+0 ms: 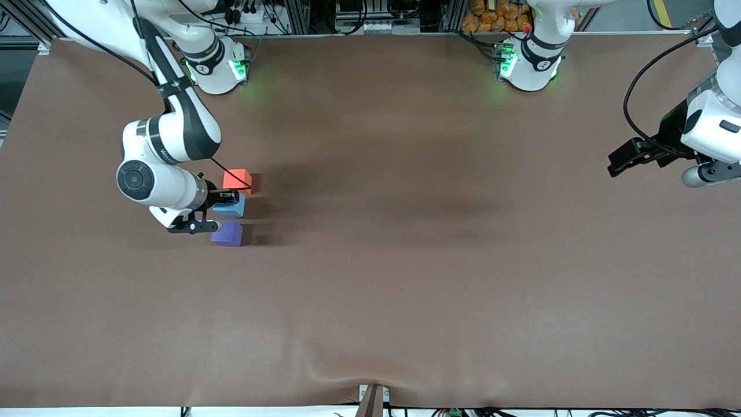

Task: Place blue block between orange and purple blocks
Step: 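Carry the blue block with the right gripper toward the purple block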

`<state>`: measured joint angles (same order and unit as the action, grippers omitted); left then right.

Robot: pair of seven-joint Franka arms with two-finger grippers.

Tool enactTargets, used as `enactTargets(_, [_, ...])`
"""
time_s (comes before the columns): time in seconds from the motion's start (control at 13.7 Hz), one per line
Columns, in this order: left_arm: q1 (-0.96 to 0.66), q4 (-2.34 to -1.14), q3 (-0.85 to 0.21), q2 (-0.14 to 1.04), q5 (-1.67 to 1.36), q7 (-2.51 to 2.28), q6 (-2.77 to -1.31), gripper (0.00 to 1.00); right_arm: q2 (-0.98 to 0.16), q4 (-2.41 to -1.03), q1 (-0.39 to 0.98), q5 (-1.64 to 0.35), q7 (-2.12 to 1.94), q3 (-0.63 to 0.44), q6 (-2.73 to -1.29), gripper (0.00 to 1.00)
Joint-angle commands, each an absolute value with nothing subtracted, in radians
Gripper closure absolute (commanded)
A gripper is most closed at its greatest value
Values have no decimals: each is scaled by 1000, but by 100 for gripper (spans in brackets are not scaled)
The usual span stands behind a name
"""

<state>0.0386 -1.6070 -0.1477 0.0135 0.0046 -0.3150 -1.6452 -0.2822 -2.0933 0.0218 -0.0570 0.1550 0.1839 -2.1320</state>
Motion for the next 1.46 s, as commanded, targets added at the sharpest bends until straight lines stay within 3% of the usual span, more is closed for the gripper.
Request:
enactTargets(0.0, [46,-1623,-150,-5,-9,-298,-1652,0,-258,-2129,8,-57,138,192,-2163,56])
enactTargets(0.37, [48,-1623,-150,0,-9,-296,-1655,0,-285,-2192,8,-57,130,189,-2272,56])
enactTargets(1.17, [48,-1625,-150,2,-11,-296,-1655,0,-334,-2198,9,-55,124,170,-2322,56])
enactTargets(1.32, [46,-1624,-150,3,-11,-296,-1658,0,-336,-2198,9,-55,124,167,-2322,55])
enactTargets(1.39, [45,-1624,-150,3,-11,-296,-1658,0,-339,-2198,8,-57,124,167,-2324,48])
